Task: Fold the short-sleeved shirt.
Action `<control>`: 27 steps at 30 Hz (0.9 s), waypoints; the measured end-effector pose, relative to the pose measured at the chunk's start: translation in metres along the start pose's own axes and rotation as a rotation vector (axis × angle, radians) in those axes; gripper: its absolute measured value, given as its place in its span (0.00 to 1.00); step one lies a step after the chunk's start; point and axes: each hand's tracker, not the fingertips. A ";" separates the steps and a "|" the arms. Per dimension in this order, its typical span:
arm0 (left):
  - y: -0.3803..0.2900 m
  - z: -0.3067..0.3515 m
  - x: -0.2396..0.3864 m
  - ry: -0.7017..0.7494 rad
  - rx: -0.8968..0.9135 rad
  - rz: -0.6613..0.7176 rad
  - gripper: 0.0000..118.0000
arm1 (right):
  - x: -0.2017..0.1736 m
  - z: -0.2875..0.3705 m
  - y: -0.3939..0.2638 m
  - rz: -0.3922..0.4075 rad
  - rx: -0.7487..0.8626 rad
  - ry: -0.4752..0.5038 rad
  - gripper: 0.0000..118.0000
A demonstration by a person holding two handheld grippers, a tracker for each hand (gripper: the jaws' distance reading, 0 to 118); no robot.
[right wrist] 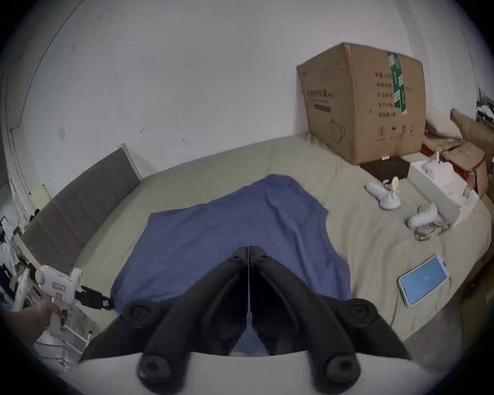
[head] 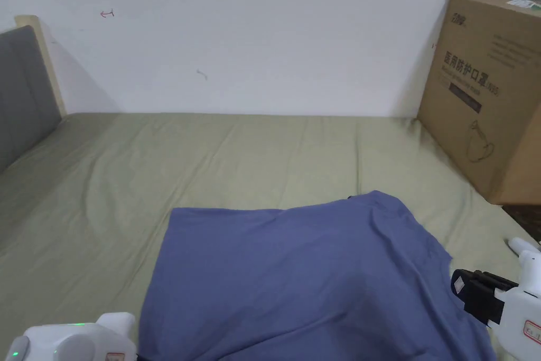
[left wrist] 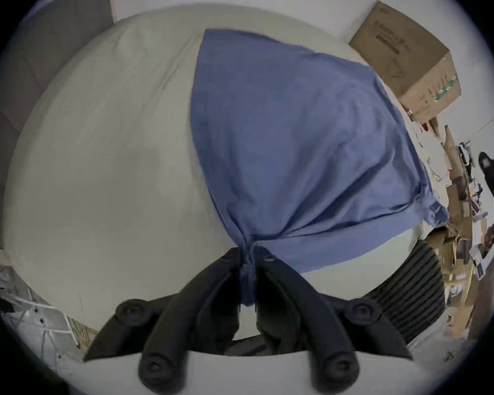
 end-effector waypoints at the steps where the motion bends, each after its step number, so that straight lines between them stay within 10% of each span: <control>1: 0.000 0.007 0.002 -0.007 0.039 -0.001 0.07 | 0.008 -0.001 -0.001 -0.013 -0.023 0.010 0.01; 3: -0.001 0.019 0.005 -0.024 0.090 0.014 0.07 | 0.022 -0.003 -0.004 -0.025 -0.073 -0.059 0.22; 4: -0.002 0.025 0.006 -0.029 0.099 0.024 0.07 | 0.032 -0.009 -0.005 -0.037 -0.154 -0.091 0.69; 5: -0.003 0.029 0.008 -0.036 0.109 0.032 0.07 | 0.043 -0.018 -0.007 -0.061 -0.247 -0.108 0.86; 9: -0.005 0.039 0.010 -0.040 0.132 0.069 0.07 | 0.084 -0.051 -0.041 -0.097 -0.555 -0.174 0.86; 14: -0.005 0.041 0.015 -0.029 0.140 0.084 0.07 | 0.102 -0.080 -0.079 0.106 -0.725 -0.276 0.83; 16: -0.005 0.039 0.015 -0.018 0.132 0.084 0.07 | 0.098 -0.081 -0.087 0.135 -0.748 -0.220 0.60; 18: -0.007 0.034 0.013 -0.006 0.110 0.083 0.07 | 0.094 -0.074 -0.086 0.122 -0.704 -0.126 0.13; 27: -0.016 0.028 -0.004 -0.019 0.059 0.138 0.07 | 0.090 -0.038 -0.063 0.123 -0.612 -0.117 0.09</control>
